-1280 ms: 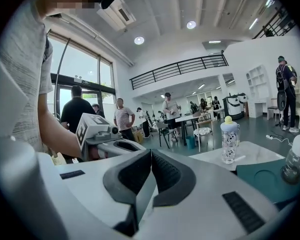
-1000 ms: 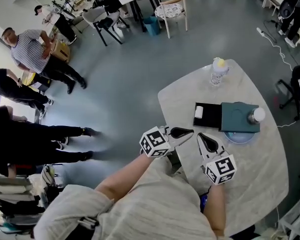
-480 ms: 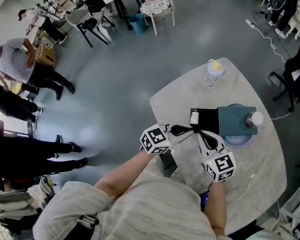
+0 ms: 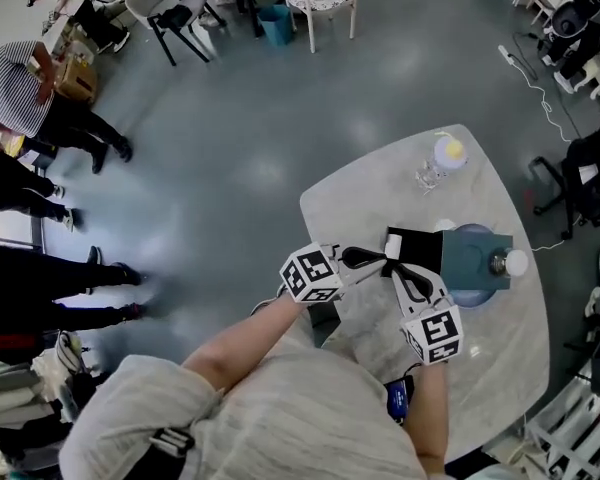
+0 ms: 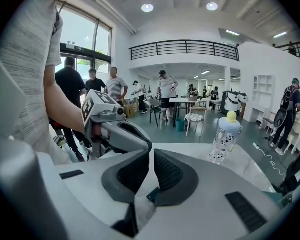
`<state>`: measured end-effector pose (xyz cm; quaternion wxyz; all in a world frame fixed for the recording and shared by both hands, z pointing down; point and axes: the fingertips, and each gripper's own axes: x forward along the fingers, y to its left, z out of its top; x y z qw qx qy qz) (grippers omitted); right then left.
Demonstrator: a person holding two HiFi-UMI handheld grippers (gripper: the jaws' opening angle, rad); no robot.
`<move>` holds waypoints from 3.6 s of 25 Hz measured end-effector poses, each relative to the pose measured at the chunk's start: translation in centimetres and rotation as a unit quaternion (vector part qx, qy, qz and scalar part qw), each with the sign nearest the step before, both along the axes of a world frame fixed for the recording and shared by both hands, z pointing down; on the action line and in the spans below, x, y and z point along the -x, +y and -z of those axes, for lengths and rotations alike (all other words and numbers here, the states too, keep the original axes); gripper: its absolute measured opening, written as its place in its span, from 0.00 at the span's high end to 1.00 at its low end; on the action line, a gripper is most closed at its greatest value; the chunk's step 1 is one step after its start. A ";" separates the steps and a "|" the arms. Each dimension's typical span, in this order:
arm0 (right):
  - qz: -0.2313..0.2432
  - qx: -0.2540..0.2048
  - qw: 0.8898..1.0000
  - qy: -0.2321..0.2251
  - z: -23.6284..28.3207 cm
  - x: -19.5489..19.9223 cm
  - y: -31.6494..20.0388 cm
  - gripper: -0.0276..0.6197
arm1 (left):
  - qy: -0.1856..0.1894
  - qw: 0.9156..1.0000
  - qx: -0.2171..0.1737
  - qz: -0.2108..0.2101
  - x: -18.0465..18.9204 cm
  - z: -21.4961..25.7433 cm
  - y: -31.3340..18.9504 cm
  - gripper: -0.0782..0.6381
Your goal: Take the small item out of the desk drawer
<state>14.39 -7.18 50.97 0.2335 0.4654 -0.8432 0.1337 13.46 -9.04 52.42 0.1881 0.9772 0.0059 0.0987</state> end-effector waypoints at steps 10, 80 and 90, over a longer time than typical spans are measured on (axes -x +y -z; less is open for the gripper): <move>0.071 0.040 0.994 0.078 -2.0 0.5 -1.9 0.94 | 0.013 0.999 0.037 0.017 0.5 -1.8 -1.3 0.87; 0.246 0.162 0.898 0.328 -17.4 -1.7 -5.2 0.59 | -0.017 0.997 0.077 0.018 0.8 -5.5 -2.5 0.87; 0.252 0.167 0.892 0.336 -18.9 -1.6 -4.9 0.59 | -0.018 0.997 0.072 0.020 1.0 -5.5 -2.2 0.87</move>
